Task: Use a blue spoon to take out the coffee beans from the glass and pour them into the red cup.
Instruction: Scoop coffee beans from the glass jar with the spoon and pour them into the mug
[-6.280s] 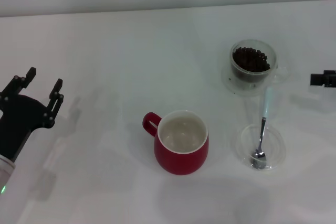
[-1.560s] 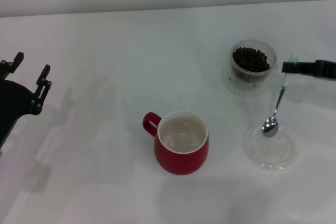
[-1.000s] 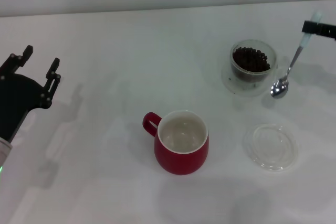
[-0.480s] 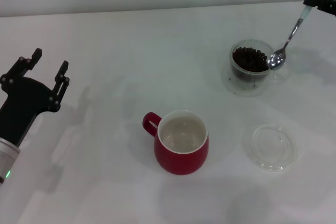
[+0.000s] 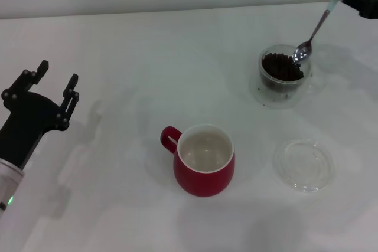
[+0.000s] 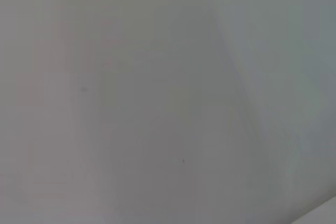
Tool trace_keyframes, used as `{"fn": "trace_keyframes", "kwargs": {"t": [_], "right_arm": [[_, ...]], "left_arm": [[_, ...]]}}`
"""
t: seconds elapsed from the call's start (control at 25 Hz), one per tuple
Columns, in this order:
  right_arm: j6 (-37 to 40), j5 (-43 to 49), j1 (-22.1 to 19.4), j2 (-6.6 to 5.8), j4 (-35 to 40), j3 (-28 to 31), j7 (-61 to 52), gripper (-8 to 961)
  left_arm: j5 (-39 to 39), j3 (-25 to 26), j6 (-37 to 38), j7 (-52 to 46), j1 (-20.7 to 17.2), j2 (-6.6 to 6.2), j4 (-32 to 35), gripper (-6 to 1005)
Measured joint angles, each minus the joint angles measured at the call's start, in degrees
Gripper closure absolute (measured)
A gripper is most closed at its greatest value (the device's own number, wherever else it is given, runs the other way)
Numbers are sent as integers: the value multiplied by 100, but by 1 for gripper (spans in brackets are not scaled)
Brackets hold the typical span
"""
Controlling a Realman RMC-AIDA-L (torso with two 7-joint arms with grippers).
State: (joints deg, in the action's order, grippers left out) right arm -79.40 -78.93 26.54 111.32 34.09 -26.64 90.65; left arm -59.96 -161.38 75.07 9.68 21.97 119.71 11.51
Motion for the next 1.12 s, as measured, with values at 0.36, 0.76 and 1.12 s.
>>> {"fn": "trace_keyframes", "kwargs": {"t": [0.36, 0.76, 1.12], "right_arm": [[737, 0, 94, 220, -36, -69, 301, 807], [1053, 45, 168, 317, -83, -91, 433, 807], [1095, 14, 119, 337, -304, -42, 387, 806]], "left_arm": [[2, 2, -24, -3, -67, -1, 88, 481], [2, 2, -100, -2, -51, -13, 53, 481], [2, 2, -203, -1, 46, -32, 12, 481]]}}
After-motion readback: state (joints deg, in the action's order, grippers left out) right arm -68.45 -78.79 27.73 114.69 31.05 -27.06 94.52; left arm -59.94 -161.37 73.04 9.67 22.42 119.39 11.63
